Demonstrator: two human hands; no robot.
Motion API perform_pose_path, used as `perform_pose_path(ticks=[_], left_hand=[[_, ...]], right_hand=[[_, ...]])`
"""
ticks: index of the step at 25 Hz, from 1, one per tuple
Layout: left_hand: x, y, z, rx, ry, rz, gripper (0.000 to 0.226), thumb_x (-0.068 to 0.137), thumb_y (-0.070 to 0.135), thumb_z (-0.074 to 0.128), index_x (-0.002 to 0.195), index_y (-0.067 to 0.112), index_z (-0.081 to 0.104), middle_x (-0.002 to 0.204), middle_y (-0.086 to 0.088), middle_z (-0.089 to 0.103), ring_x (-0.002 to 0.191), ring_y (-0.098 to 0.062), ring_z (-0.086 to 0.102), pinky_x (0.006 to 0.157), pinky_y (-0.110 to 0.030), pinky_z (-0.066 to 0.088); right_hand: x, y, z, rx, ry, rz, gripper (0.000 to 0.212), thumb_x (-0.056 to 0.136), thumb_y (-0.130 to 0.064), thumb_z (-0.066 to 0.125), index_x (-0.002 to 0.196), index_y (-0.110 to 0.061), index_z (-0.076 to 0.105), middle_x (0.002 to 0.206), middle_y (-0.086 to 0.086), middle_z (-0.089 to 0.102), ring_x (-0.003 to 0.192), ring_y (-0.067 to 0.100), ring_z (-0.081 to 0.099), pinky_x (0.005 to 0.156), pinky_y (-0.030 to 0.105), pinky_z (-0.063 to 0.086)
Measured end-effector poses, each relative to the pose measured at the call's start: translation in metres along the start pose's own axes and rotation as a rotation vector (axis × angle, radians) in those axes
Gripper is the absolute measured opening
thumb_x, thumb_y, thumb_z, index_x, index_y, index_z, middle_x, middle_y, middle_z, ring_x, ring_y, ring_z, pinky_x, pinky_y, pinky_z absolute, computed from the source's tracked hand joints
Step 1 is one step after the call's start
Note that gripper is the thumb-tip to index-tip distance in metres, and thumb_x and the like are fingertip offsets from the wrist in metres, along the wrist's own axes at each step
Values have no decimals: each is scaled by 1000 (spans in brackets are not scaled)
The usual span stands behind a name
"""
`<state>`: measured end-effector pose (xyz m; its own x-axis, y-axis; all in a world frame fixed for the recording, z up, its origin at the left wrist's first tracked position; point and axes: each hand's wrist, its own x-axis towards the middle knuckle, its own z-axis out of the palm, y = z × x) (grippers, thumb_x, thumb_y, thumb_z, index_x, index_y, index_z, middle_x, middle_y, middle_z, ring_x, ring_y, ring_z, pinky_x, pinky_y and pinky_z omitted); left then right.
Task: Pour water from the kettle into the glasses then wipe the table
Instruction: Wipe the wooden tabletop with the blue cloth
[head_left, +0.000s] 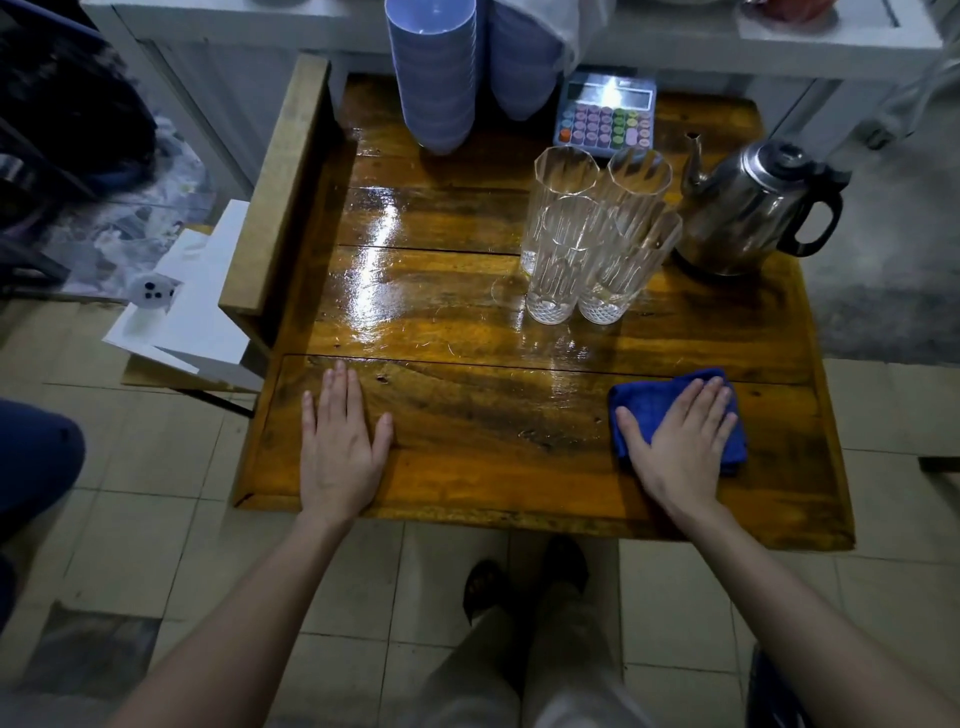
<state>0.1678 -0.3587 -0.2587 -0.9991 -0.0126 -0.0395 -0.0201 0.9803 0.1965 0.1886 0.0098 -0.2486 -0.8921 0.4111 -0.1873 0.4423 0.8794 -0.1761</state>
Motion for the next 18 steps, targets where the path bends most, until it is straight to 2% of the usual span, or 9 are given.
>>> perform_pose_path(ticks=[4, 9, 12, 15, 18], left_hand=[[0, 1, -1, -6, 7, -7, 70, 98, 52, 23, 154, 10, 13, 162, -5, 7, 149, -16, 1, 121, -43, 4], [-1, 2, -2, 1, 16, -12, 70, 98, 53, 24, 153, 10, 15, 162, -5, 9, 149, -16, 3, 121, -43, 5], [0, 2, -2, -3, 17, -14, 70, 98, 53, 24, 154, 11, 15, 162, -5, 10, 149, -15, 4, 121, -42, 5], [0, 2, -1, -6, 16, -16, 70, 98, 54, 24, 154, 11, 14, 162, -5, 9, 149, -15, 3, 121, -42, 5], [0, 2, -1, -11, 21, -20, 70, 98, 53, 24, 154, 11, 14, 162, -5, 9, 149, -15, 3, 121, -42, 5]], right_hand=[[2, -24, 3, -17, -18, -157, 109, 81, -78, 14, 153, 4, 4, 162, 23, 0, 150, 33, -4, 122, 48, 1], [-30, -77, 15, -27, -134, -522, 104, 85, -79, 22, 154, -4, 0, 162, 13, -10, 150, 26, -12, 122, 43, -4], [-43, -82, 21, -29, -134, -699, 79, 95, -61, 28, 155, -14, 9, 163, 6, -2, 152, 24, -1, 121, 42, -1], [-29, -42, 14, -56, -137, -745, 63, 98, -44, 39, 154, -27, 17, 163, 9, 1, 151, 26, 0, 122, 42, -2], [-3, 9, -7, -110, -135, -636, 65, 100, -37, 42, 154, -24, 9, 163, 9, -2, 151, 26, -1, 122, 42, 3]])
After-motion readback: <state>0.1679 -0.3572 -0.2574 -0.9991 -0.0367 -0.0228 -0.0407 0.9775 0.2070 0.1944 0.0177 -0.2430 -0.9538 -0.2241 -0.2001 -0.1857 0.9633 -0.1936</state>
